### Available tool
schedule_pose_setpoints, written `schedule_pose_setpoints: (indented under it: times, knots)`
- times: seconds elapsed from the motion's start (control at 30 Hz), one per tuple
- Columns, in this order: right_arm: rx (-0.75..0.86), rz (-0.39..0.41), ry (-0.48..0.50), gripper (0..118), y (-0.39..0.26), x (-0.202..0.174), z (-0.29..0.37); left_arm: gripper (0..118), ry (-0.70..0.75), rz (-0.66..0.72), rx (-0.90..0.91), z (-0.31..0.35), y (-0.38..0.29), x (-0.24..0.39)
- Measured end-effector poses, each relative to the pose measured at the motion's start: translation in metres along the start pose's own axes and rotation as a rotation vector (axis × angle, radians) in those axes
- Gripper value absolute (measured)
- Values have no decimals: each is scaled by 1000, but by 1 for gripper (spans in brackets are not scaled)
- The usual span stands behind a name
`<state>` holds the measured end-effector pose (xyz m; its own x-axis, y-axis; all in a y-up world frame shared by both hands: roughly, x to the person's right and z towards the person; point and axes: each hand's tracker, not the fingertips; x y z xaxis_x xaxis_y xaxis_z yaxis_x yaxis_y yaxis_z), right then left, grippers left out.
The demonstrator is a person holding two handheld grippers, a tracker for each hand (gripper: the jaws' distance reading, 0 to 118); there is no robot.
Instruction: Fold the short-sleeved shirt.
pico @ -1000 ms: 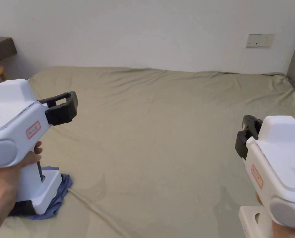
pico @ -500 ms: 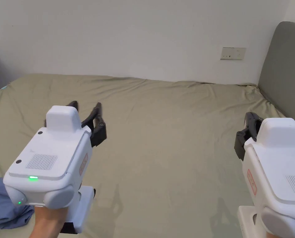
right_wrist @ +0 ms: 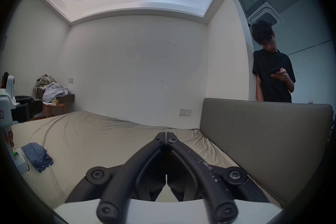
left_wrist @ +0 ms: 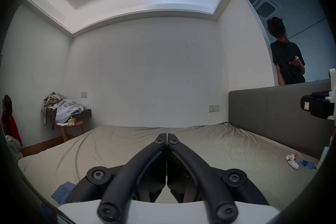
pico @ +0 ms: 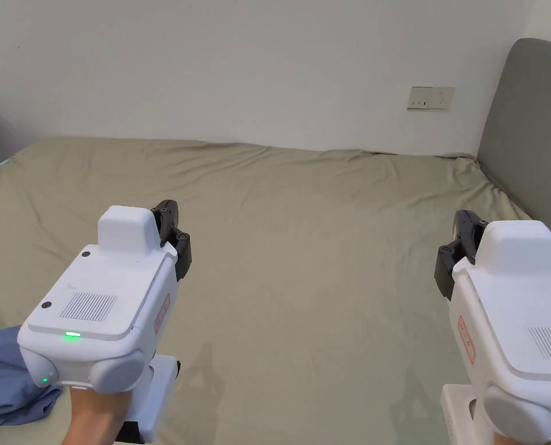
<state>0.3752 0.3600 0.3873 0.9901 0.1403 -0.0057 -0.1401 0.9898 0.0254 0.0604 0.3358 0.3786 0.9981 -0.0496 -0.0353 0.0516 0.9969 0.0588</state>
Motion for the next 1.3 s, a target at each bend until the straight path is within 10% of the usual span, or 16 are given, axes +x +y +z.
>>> schedule_pose_setpoints:
  times: [1.3]
  knots:
    - [9, 23, -3, 2, 5, -6, 5, 0, -13, -7, 0, 4, -4, -6]
